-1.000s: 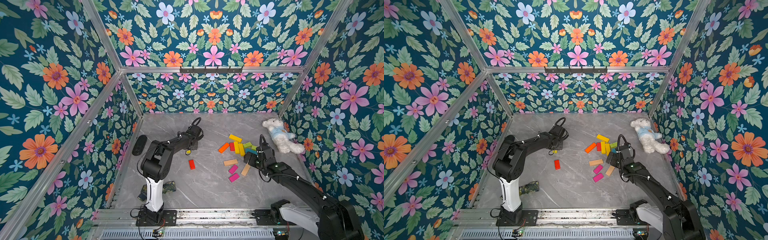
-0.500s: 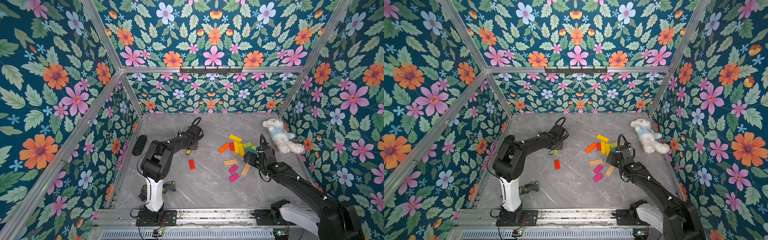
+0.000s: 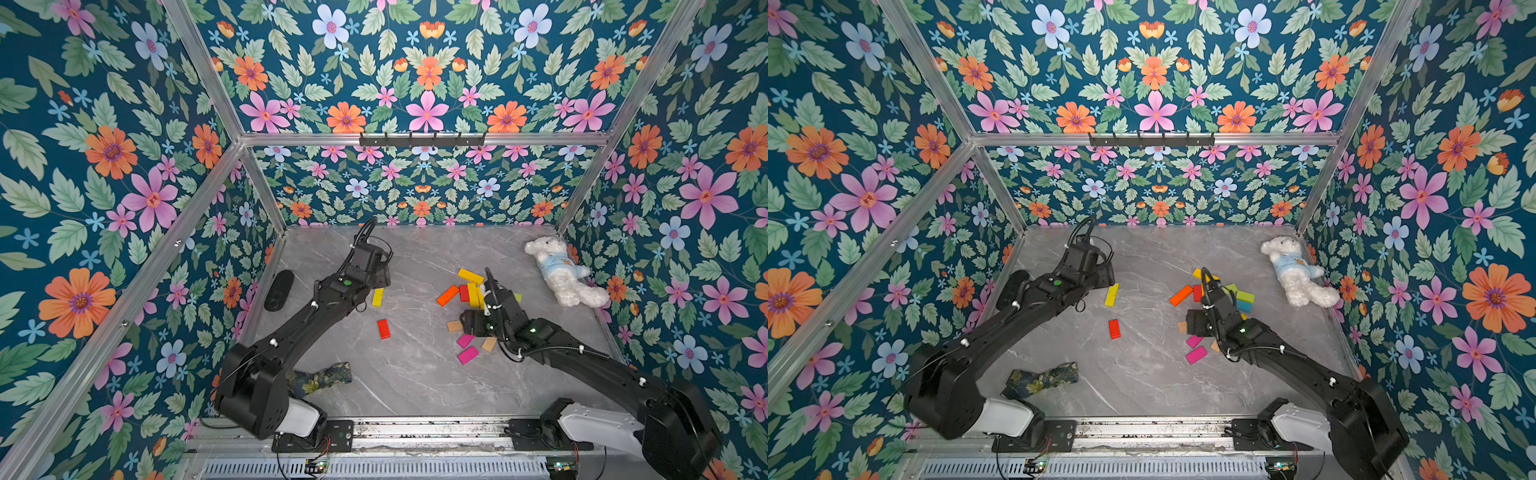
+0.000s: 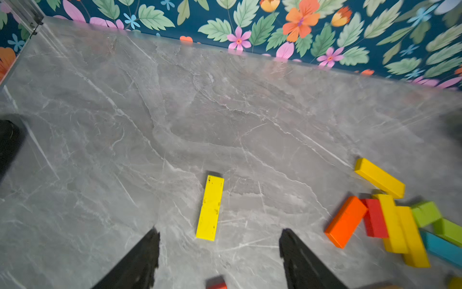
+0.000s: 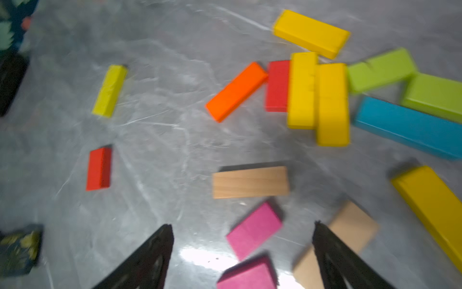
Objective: Assemble the letter h with building blocks
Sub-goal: Place the building block at the center of the board.
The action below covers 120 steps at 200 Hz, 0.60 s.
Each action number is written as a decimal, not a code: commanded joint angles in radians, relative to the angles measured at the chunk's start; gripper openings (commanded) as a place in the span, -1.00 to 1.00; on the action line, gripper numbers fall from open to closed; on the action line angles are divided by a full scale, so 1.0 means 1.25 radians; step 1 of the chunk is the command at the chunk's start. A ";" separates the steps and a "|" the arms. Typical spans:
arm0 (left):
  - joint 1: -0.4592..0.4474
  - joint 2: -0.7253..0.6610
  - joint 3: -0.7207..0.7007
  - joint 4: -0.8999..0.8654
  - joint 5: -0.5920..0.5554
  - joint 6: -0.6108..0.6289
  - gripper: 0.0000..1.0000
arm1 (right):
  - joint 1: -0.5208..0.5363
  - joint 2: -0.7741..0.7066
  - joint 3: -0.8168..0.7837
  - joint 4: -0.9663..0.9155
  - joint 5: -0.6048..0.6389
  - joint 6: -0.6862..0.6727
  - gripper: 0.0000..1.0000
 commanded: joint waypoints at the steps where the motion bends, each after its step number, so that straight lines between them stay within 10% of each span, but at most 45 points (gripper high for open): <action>1: -0.005 -0.088 -0.065 0.023 -0.015 -0.064 0.59 | 0.069 0.070 0.057 0.020 -0.019 -0.095 0.75; 120: -0.006 -0.351 -0.158 -0.069 -0.070 -0.091 0.65 | 0.290 0.578 0.452 -0.050 0.092 0.016 0.86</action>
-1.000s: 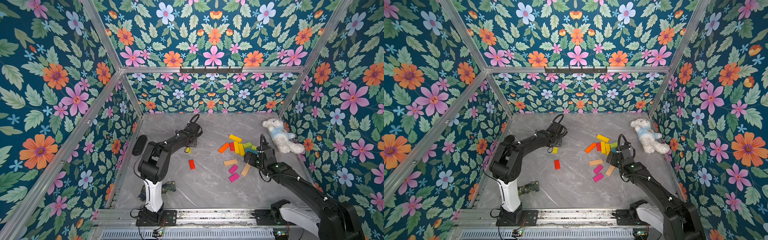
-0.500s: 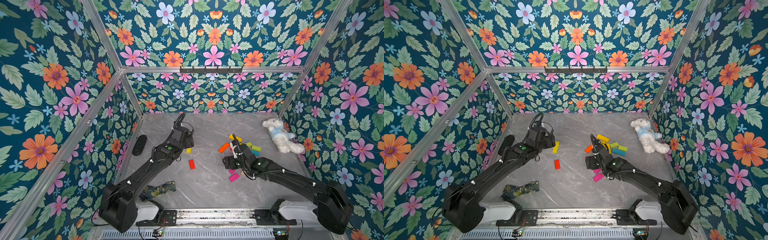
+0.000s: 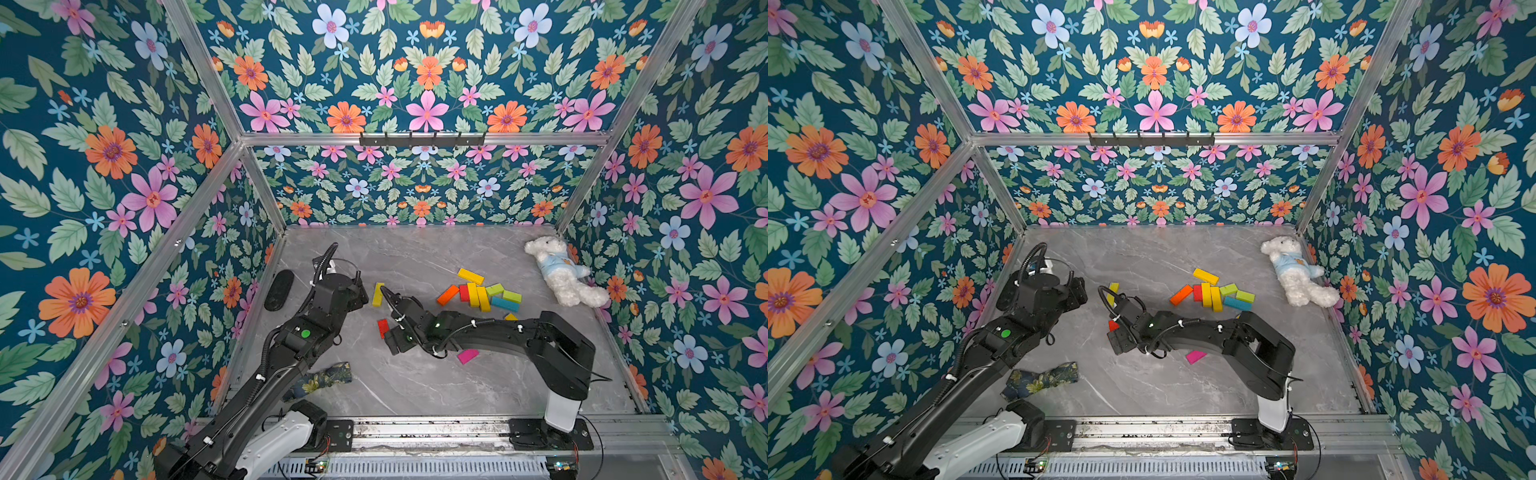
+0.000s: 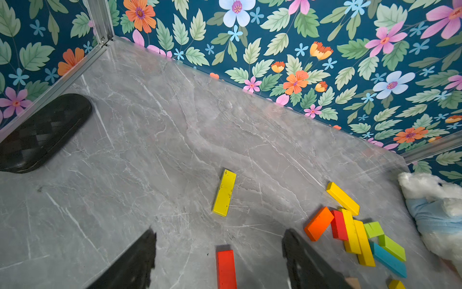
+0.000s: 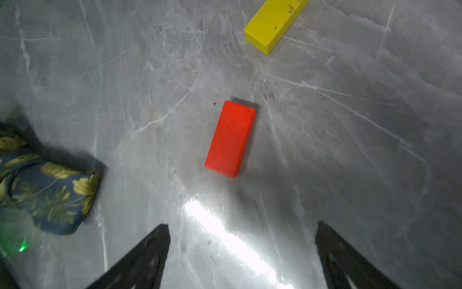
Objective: Assemble the letter h with building blocks
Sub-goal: Place the building block at the center of the board, then pick up the building block from the center of the board.
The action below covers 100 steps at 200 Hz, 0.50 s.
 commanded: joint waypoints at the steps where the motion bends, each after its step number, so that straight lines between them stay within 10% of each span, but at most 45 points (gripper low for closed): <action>1: -0.001 -0.008 0.002 -0.011 0.002 0.005 0.65 | 0.008 0.043 0.044 -0.066 0.072 0.035 0.86; 100: -0.001 -0.056 -0.008 -0.006 0.041 0.031 0.67 | 0.035 0.166 0.176 -0.186 0.163 0.048 0.82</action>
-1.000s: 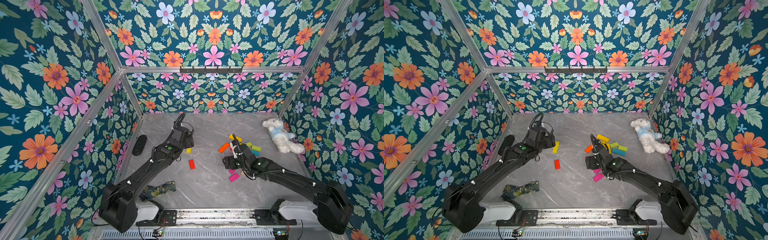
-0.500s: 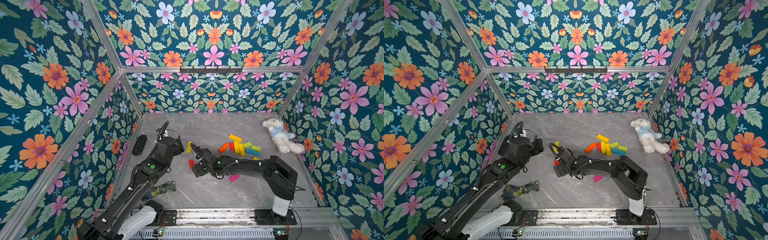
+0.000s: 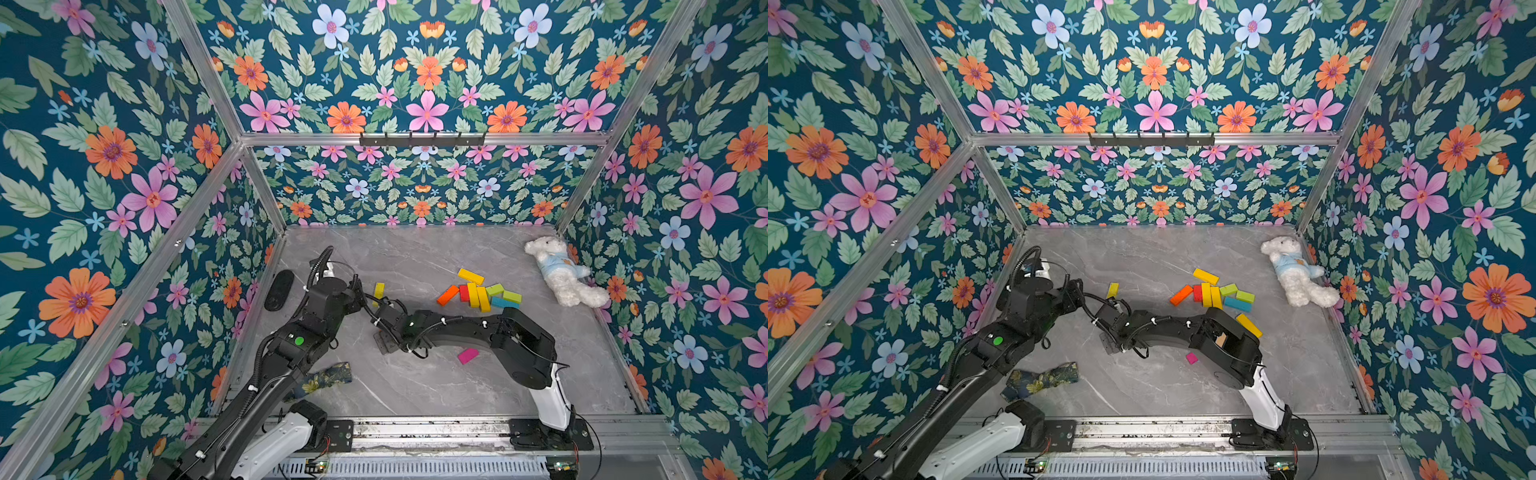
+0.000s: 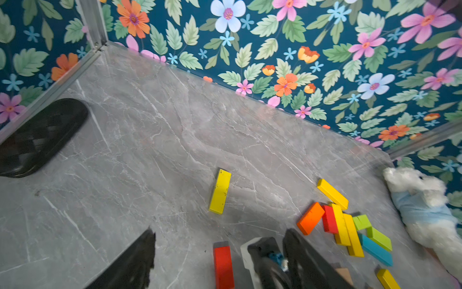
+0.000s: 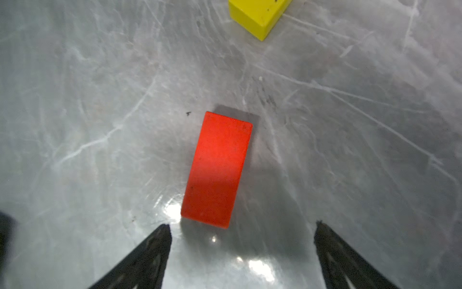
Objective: Assemble the letter h with building blocks
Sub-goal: Pick up the building block from the center of the board.
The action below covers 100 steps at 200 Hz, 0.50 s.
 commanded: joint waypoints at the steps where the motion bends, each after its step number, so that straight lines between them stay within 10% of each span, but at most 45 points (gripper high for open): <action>1: -0.001 -0.008 0.000 0.001 0.009 0.012 0.67 | 0.000 0.004 0.009 -0.056 0.063 0.027 0.82; 100: -0.001 -0.017 -0.001 0.002 0.029 0.021 0.69 | -0.057 -0.048 -0.039 -0.038 0.040 0.090 0.74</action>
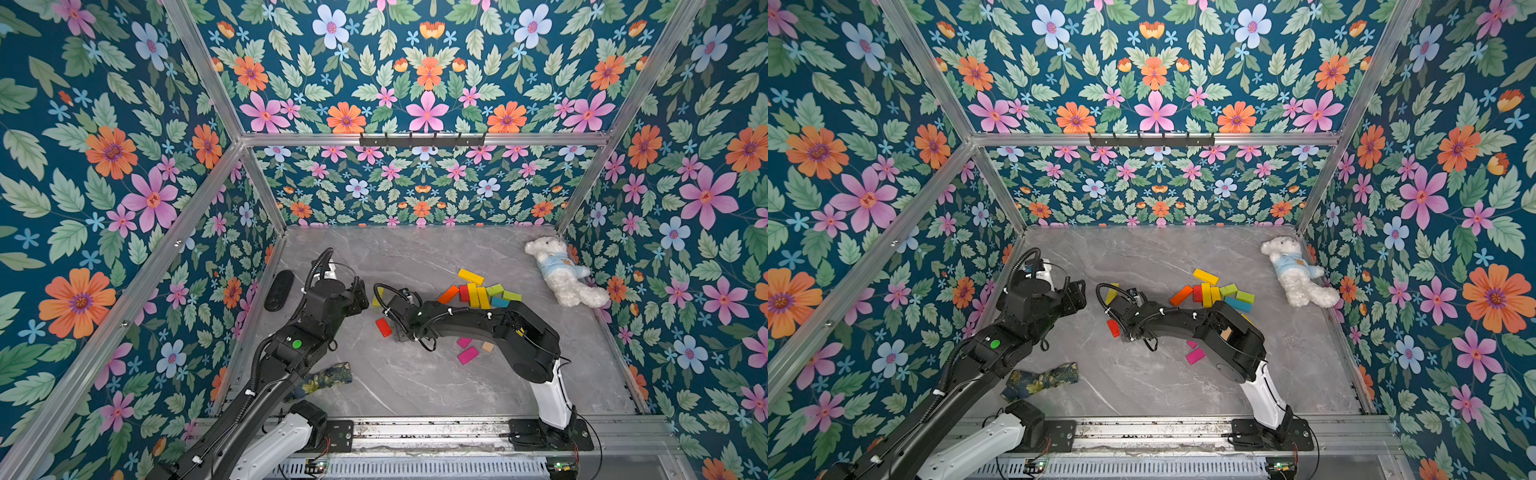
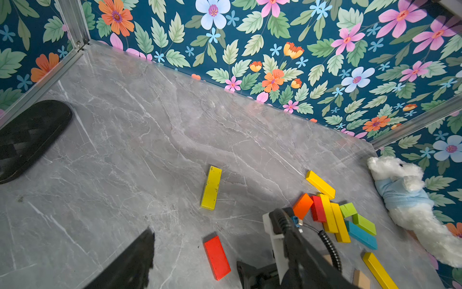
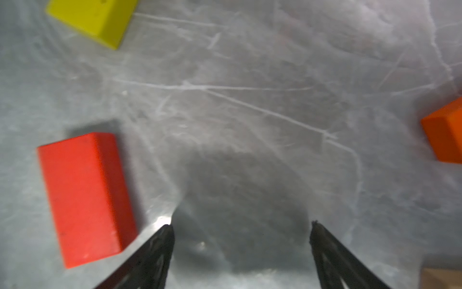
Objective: Assemble the letter h with building blocks
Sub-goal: Pick up the building block from the center of the board.
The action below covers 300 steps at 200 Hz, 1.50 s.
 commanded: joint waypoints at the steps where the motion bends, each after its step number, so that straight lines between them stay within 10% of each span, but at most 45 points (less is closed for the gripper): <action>1: 0.000 -0.003 0.001 0.000 0.003 0.007 0.68 | 0.019 -0.031 -0.009 0.013 -0.015 -0.017 0.74; 249: 0.000 -0.068 -0.011 0.002 0.022 0.010 0.71 | 0.009 0.067 0.239 -0.140 -0.077 0.117 0.78; 300: 0.000 -0.078 -0.015 0.005 0.031 0.012 0.72 | 0.007 0.084 0.269 -0.133 -0.126 -0.192 0.81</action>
